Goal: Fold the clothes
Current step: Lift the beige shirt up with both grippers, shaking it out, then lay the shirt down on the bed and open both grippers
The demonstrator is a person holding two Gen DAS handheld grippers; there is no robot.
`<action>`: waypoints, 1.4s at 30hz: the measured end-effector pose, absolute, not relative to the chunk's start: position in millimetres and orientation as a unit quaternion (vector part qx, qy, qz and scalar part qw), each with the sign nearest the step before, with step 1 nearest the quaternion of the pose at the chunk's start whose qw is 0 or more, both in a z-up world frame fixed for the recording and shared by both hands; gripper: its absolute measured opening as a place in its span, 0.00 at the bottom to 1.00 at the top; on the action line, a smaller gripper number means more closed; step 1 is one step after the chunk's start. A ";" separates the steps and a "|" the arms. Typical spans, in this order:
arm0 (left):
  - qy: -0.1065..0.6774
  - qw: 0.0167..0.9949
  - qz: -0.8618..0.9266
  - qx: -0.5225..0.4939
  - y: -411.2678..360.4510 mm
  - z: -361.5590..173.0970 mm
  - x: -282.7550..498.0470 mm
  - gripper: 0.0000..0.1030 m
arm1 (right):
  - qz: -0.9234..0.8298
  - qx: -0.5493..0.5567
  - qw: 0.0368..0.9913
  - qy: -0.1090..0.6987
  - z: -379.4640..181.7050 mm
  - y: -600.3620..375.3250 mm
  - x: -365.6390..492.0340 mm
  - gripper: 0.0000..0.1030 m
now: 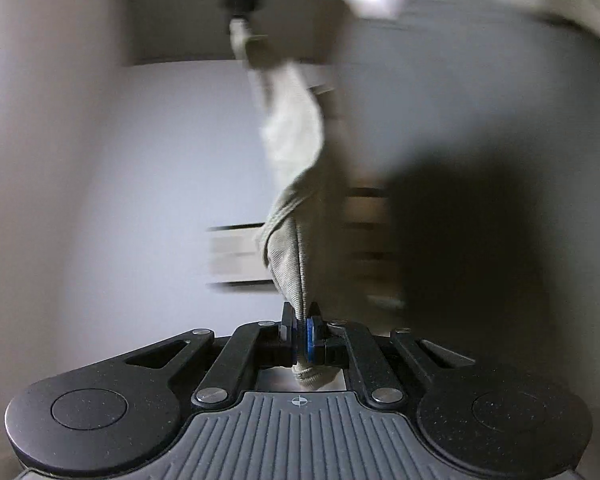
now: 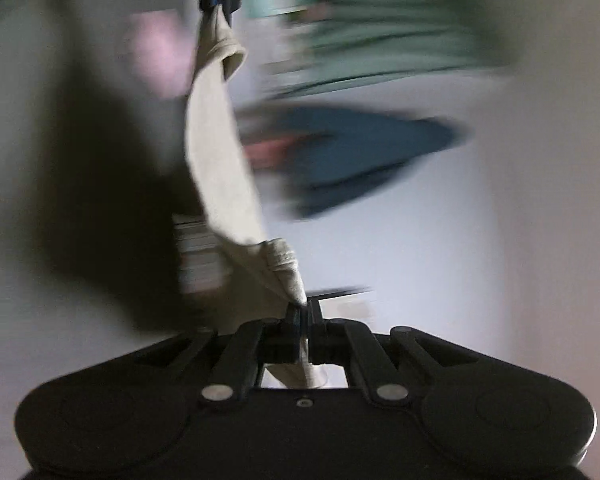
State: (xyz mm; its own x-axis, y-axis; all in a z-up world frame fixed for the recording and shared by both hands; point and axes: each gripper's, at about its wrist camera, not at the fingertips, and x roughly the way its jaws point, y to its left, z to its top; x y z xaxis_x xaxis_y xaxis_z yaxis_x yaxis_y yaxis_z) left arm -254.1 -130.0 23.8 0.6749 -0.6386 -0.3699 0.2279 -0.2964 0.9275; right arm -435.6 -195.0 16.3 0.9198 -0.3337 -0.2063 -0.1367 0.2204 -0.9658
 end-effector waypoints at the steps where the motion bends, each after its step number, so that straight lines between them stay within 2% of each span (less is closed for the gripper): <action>1: -0.119 0.554 -0.402 0.719 -128.1 -2.1 -257.2 0.04 | -0.030 -0.614 0.757 0.220 -6.9 -196.6 -439.3 0.03; 4: -0.052 0.507 -0.465 0.724 -129.3 -53.5 -262.2 0.04 | 0.063 -0.597 0.747 0.288 -52.6 -191.5 -451.5 0.03; 6: -0.010 0.526 -0.486 0.697 -138.5 -52.1 -253.0 0.04 | 0.116 -0.560 0.749 0.334 -59.2 -188.4 -456.2 0.03; 10: 0.084 0.494 -0.551 0.667 -136.0 -37.1 -214.1 0.04 | 0.162 -0.515 0.751 0.381 -42.4 -206.9 -428.7 0.04; 12: 0.089 0.468 -0.569 0.670 -132.0 -38.9 -205.5 0.05 | 0.183 -0.483 0.753 0.407 -22.9 -204.3 -421.6 0.04; 16: 0.139 0.445 -0.576 0.672 -114.2 -42.0 -241.7 0.05 | 0.227 -0.436 0.757 0.431 -0.8 -212.5 -391.4 0.11; 20: 0.180 0.435 -0.588 0.658 -99.9 -29.9 -238.8 0.05 | 0.277 -0.357 0.785 0.424 19.9 -221.9 -400.5 0.30; 21: 0.190 0.434 -0.595 0.649 -92.2 -22.8 -241.9 0.05 | 0.288 -0.331 0.796 0.416 26.7 -221.1 -401.5 0.31; 22: 0.197 0.437 -0.599 0.642 -91.1 -19.0 -240.9 0.06 | 0.296 -0.297 0.815 0.401 31.9 -218.4 -395.9 0.33; 23: 0.204 0.444 -0.603 0.630 -89.9 -13.1 -238.2 0.12 | 0.302 -0.260 0.831 0.388 36.5 -215.3 -389.7 0.34; 25: 0.211 0.456 -0.609 0.613 -85.3 -4.7 -238.2 0.21 | 0.300 -0.159 0.855 0.392 38.9 -205.7 -368.7 0.34; 27: 0.211 0.473 -0.613 0.597 -79.6 2.3 -236.6 0.35 | 0.300 -0.064 0.855 0.419 25.6 -197.6 -342.2 0.34; 30: 0.211 0.500 -0.612 0.575 -71.8 7.7 -233.4 0.47 | 0.282 0.065 0.841 0.456 1.4 -194.2 -305.9 0.29; 31: 0.215 0.503 -0.612 0.571 -70.0 6.3 -231.9 0.47 | 0.276 0.102 0.836 0.463 -5.9 -194.7 -296.2 0.25; 36: 0.247 0.517 -0.613 0.544 -71.0 2.1 -219.9 0.48 | 0.258 0.235 0.804 0.483 -38.3 -197.0 -256.2 0.24; 37: 0.252 0.519 -0.614 0.539 -71.8 0.9 -217.8 0.48 | 0.254 0.244 0.799 0.488 -42.4 -196.2 -251.4 0.17; 38: 0.256 0.520 -0.615 0.534 -72.6 -0.3 -215.6 0.48 | 0.247 0.251 0.795 0.494 -46.9 -196.2 -248.6 0.03; 42: 0.274 0.524 -0.617 0.519 -72.6 -5.7 -207.7 0.48 | 0.209 0.283 0.784 0.512 -67.5 -201.6 -241.5 0.04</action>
